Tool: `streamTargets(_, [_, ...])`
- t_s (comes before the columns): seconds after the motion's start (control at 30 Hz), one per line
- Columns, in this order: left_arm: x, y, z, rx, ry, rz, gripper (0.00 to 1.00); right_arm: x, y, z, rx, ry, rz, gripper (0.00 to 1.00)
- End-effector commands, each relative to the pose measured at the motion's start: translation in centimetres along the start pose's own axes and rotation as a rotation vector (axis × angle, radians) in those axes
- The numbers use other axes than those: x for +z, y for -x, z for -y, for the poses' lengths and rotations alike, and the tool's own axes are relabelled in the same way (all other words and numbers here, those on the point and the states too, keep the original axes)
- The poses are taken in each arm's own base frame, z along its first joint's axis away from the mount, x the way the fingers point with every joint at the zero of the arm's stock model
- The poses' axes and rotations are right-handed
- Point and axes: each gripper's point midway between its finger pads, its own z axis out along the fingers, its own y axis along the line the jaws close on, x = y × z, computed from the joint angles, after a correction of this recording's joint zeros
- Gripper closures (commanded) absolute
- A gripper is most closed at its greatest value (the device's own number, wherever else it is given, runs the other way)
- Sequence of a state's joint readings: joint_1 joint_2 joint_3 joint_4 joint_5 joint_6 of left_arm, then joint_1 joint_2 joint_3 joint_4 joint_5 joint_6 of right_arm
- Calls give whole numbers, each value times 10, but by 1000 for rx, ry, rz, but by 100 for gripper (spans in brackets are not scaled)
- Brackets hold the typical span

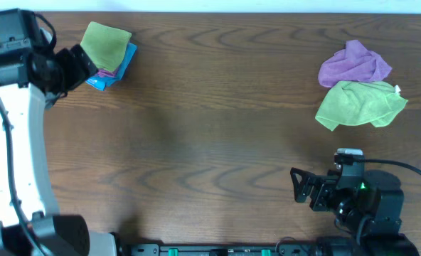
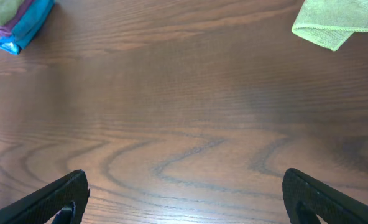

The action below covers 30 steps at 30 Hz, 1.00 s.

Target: Fold the cloth

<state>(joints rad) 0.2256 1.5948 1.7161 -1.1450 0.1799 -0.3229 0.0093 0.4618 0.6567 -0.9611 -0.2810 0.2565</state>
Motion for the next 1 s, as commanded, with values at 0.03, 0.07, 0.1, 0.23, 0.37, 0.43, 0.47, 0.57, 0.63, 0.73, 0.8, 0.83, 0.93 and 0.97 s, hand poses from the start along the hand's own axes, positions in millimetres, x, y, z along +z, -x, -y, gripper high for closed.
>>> streamTargets(0.03, [-32,-18,-8,92,26,-4,5,0,-1,0,16,3,1,1])
streamTargets(0.07, [-38,-25,-10,110,31,-19,5,0,-1,0,16,3,1,1])
streamTargets(0.1, [-44,-32,-12,124,36,-30,5,0,-1,0,16,3,1,1])
streamTargets(0.23, [-68,-58,-21,183,51,-61,5,0,-1,0,16,3,1,1])
streamTargets(0.37, [-88,-72,-26,211,58,-40,5,0,-1,0,16,3,1,1])
streamTargets(0.43, [-93,-76,-29,216,62,-15,5,0,-1,0,16,3,1,1])
streamTargets(0.47, [-95,-78,-30,220,56,3,5,0,-1,0,16,3,1,1])
streamTargets(0.57, [-92,-87,-33,234,30,71,5,0,-1,0,16,3,1,1])
streamTargets(0.63, [-88,-93,-33,246,3,109,5,0,-1,0,16,3,1,1])
streamTargets(0.73, [-79,-103,-32,277,-45,171,5,0,-1,0,16,3,1,1])
streamTargets(0.8, [-72,-110,-35,284,-63,220,5,0,-1,0,16,3,1,1])
streamTargets(0.83, [-68,-113,-37,286,-69,240,5,0,-1,0,16,3,1,1])
streamTargets(0.93, [-55,-127,-41,304,-91,301,5,0,-1,0,16,3,1,1])
streamTargets(0.97, [-50,-132,-43,309,-98,315,5,0,-1,0,16,3,1,1])
